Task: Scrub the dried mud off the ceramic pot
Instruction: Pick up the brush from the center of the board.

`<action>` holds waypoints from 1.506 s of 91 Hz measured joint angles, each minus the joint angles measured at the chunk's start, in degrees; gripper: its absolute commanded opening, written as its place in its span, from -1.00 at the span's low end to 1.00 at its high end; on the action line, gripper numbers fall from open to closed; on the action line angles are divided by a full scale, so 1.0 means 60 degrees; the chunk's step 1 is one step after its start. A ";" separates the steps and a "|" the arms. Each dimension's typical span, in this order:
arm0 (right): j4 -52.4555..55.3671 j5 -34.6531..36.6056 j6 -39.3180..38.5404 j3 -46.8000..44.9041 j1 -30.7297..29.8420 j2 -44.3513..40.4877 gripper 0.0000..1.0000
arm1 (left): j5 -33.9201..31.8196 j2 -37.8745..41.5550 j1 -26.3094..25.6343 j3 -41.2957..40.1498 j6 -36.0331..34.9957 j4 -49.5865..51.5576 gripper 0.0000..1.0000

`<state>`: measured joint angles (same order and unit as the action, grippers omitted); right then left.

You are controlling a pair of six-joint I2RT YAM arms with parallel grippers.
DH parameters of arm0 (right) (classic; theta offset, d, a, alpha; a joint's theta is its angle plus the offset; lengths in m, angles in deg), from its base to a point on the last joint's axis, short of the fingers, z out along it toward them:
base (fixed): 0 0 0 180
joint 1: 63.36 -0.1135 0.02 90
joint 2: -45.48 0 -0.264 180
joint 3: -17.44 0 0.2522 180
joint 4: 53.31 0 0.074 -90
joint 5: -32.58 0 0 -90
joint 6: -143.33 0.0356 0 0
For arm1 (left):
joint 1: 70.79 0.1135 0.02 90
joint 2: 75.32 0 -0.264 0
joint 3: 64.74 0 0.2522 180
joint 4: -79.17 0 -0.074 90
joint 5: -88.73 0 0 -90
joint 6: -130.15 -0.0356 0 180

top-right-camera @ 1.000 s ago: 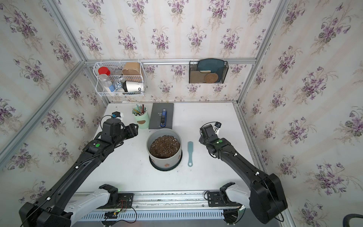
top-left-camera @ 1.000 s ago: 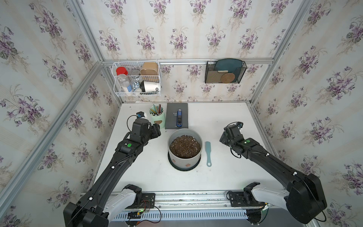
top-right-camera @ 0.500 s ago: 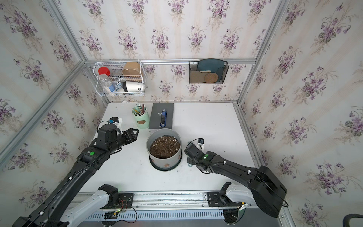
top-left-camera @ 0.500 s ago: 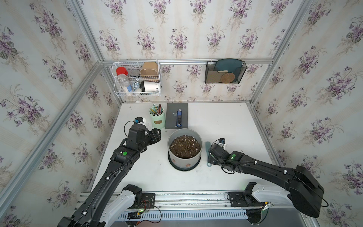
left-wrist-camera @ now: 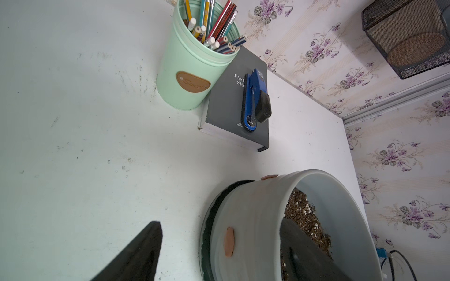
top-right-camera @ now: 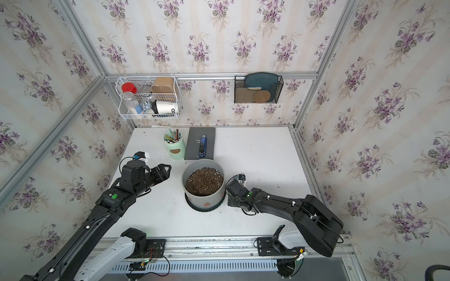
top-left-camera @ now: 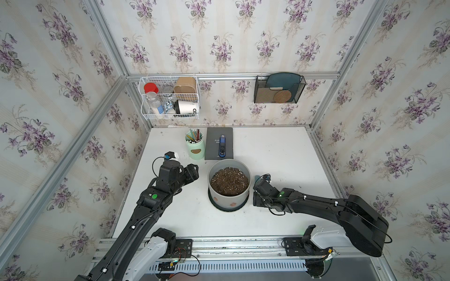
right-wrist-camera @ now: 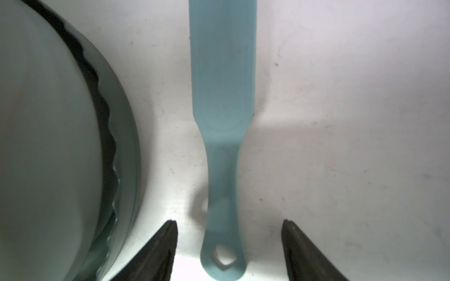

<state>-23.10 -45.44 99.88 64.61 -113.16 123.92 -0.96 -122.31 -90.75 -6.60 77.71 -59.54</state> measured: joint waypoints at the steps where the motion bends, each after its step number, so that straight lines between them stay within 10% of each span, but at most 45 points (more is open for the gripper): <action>1: -0.0025 -0.0007 0.0000 0.0000 0.0000 0.0018 0.44 | -0.0004 0.0018 0.0004 0.0000 0.0000 0.0000 0.59; 37: -0.0528 0.0255 0.0047 0.0237 0.0000 0.0579 0.38 | -0.0025 0.0036 0.0011 0.0011 0.0011 -0.0055 0.54; 111: 0.0419 0.1242 0.0182 0.0725 0.0266 0.1144 -0.78 | 0.0488 0.0182 0.0004 0.0317 0.0036 -0.0204 0.57; 137: 0.1588 0.1603 0.0026 0.0892 0.0361 -0.0353 -1.00 | 0.0896 -0.0091 0.0007 0.1162 -0.0073 -0.0222 0.88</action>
<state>-13.57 -35.82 100.03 69.96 -111.00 121.80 4.42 -122.85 -90.71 0.38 77.28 -60.87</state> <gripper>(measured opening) 0.183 0.949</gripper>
